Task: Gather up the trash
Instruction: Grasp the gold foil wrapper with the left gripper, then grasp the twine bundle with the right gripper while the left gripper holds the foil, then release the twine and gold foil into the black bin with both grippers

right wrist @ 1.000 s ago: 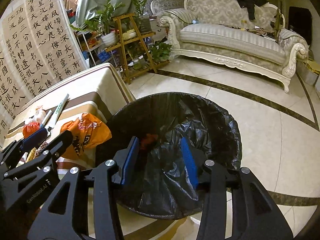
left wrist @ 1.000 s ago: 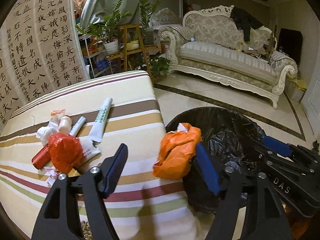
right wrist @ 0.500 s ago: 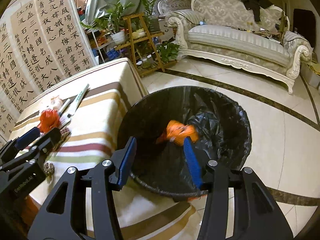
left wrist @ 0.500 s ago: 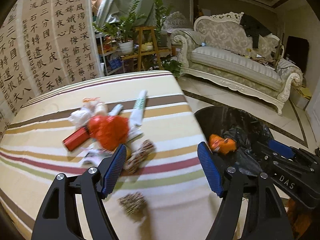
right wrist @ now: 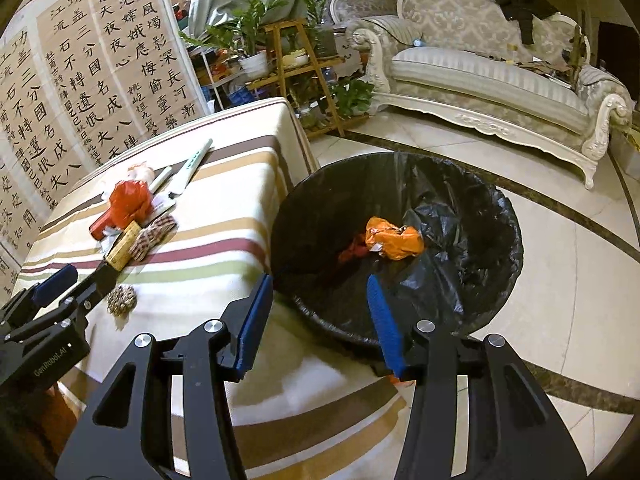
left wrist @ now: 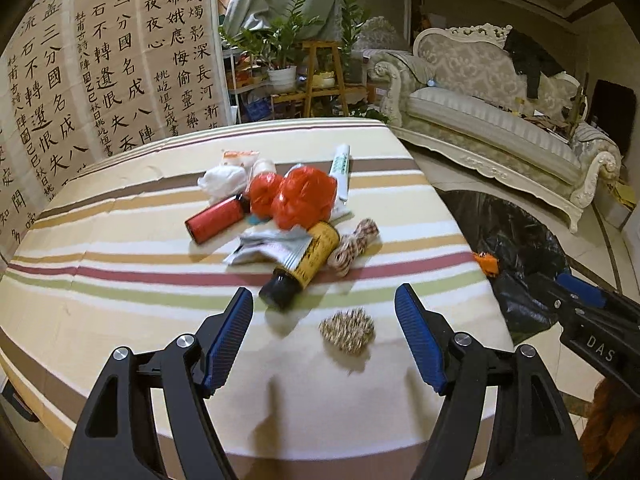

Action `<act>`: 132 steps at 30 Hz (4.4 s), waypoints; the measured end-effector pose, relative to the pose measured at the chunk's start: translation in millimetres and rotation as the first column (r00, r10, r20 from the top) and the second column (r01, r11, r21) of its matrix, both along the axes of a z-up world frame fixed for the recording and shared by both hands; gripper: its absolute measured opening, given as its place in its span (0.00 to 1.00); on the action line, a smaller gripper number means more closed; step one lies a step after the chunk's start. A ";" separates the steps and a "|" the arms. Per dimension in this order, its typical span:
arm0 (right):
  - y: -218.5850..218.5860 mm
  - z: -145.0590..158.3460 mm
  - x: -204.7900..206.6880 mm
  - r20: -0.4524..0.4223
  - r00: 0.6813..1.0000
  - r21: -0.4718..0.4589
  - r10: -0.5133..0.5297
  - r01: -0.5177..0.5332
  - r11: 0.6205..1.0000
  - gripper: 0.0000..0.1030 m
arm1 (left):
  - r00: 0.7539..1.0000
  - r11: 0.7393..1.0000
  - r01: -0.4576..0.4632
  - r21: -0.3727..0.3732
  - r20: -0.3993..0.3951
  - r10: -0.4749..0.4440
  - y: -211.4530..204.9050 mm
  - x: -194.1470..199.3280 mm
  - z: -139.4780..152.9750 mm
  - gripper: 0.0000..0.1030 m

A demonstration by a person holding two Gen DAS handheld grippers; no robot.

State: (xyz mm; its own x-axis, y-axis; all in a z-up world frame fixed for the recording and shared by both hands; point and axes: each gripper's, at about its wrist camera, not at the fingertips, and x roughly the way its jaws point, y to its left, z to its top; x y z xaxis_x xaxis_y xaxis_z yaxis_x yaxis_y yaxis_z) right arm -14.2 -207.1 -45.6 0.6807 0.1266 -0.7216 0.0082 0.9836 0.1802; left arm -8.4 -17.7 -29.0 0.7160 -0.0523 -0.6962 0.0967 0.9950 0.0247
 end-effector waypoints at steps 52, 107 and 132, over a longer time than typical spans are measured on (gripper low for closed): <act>150.3 -1.1 63.6 -0.091 0.962 -0.069 0.256 -0.263 0.962 0.49 | 0.990 0.990 -0.129 -0.060 -0.057 0.126 112.7 28.3 -8.3 0.18; -38.1 1.6 56.5 -0.010 0.996 -0.040 -0.091 0.091 0.995 0.17 | 0.977 0.975 0.215 -0.049 -0.004 -0.215 -72.5 73.2 5.5 0.18; -78.6 -20.5 83.0 -0.038 0.988 -0.007 -0.149 0.148 0.989 0.29 | 0.967 0.967 0.253 0.021 -0.046 -0.252 -130.5 107.1 -13.0 0.38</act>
State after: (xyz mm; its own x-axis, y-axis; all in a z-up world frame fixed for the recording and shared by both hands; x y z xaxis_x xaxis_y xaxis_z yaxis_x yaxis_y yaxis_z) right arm 68.8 -285.8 -66.1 0.6634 0.0229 -0.7479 0.1610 0.9717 0.1726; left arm 98.7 -148.2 -42.0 0.6517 -0.2089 -0.7292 0.3461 0.9373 0.0409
